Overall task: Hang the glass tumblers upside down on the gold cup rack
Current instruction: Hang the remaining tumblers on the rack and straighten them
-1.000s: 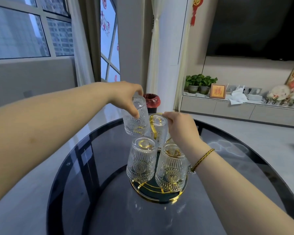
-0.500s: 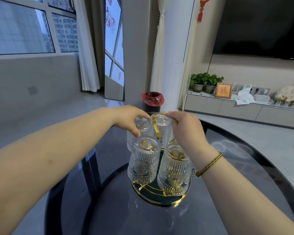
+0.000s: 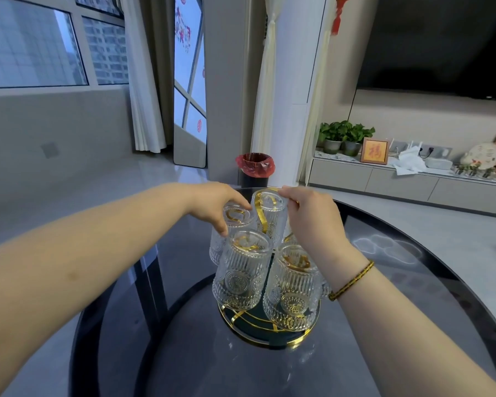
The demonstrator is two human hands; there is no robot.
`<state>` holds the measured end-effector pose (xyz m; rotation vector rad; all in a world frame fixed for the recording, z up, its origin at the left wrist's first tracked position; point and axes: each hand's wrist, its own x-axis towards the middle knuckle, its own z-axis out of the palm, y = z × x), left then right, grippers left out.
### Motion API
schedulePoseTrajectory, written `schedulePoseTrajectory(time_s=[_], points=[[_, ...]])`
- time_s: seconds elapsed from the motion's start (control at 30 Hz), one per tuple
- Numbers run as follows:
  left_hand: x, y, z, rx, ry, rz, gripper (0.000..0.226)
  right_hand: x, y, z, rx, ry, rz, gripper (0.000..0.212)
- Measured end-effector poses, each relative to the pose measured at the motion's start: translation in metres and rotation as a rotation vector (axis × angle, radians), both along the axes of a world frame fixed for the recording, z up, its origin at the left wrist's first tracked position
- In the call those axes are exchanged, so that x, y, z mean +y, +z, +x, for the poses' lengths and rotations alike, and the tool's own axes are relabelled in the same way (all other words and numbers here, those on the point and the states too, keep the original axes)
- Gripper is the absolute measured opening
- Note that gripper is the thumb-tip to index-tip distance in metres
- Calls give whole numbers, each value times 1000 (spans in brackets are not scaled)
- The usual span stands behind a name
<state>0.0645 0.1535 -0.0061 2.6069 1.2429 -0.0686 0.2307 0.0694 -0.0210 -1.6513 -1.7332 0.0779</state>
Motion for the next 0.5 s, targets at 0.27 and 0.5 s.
schedulePoseTrajectory(time_s=[0.27,0.5], points=[[-9,5,-4,-20,9,-18,67,-1,0,1,-22,4,-6,33],[-69,-6,-6,-457,62,137,59,-5,1,-1,-40,-8,-17,37]])
